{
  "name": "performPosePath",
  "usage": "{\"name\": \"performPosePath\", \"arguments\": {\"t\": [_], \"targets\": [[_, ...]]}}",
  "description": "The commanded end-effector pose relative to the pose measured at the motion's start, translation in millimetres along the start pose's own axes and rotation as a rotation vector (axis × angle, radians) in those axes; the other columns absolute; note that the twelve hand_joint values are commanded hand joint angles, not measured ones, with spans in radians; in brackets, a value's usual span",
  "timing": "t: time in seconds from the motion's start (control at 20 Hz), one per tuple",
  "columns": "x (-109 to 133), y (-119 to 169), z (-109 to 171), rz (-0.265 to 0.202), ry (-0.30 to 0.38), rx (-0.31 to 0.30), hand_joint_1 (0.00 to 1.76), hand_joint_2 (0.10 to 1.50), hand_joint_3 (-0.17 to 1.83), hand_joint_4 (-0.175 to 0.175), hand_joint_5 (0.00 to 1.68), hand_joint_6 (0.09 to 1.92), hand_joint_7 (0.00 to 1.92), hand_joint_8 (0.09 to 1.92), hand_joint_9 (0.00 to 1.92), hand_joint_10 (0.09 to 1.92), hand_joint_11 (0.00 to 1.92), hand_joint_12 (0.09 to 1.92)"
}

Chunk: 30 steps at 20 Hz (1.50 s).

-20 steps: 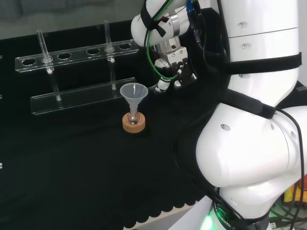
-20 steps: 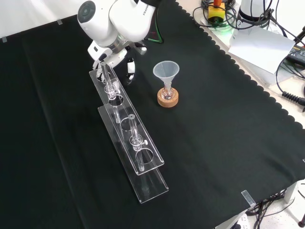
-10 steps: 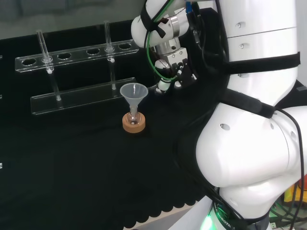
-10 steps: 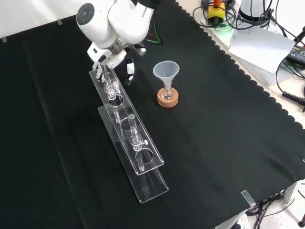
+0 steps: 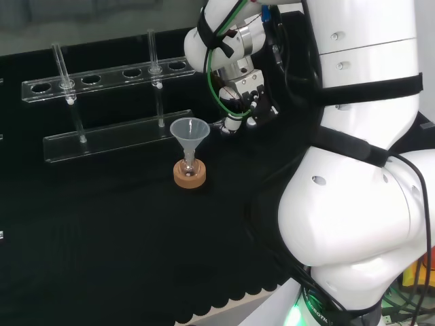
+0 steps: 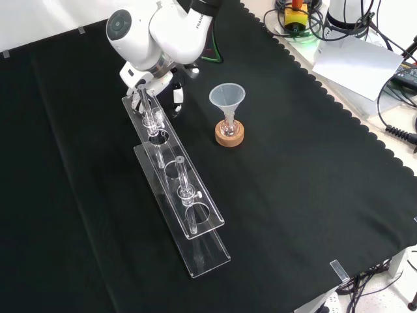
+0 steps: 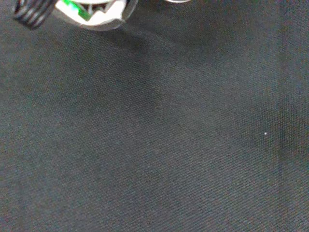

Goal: Pick up the weighing funnel.

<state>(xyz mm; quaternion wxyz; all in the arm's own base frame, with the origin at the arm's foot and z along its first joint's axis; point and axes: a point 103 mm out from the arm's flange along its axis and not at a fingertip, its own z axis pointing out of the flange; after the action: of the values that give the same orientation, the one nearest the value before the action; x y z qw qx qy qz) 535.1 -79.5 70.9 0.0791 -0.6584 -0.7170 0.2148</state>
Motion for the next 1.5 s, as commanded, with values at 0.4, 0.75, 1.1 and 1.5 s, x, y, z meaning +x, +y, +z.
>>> {"name": "performPosePath", "arguments": {"t": [0.4,0.75,1.1,1.5], "targets": [[-3,1,3,0.008,-0.002,0.012,0.93,0.65,0.63,-0.017,0.77,0.69,0.51,0.67,0.80,0.51,0.52,1.28],[-1,4,3,0.003,-0.007,0.013,0.93,0.65,0.63,-0.018,0.76,0.69,0.51,0.67,0.80,0.51,0.53,1.27],[-1,3,1,0.047,-0.059,-0.021,1.07,0.80,0.45,0.160,1.13,0.77,0.64,0.67,0.92,0.49,0.67,1.18],[-12,-9,-15,0.075,-0.065,-0.024,1.10,0.70,0.65,0.175,1.18,0.84,0.73,0.63,1.05,0.38,0.82,1.07]]}}
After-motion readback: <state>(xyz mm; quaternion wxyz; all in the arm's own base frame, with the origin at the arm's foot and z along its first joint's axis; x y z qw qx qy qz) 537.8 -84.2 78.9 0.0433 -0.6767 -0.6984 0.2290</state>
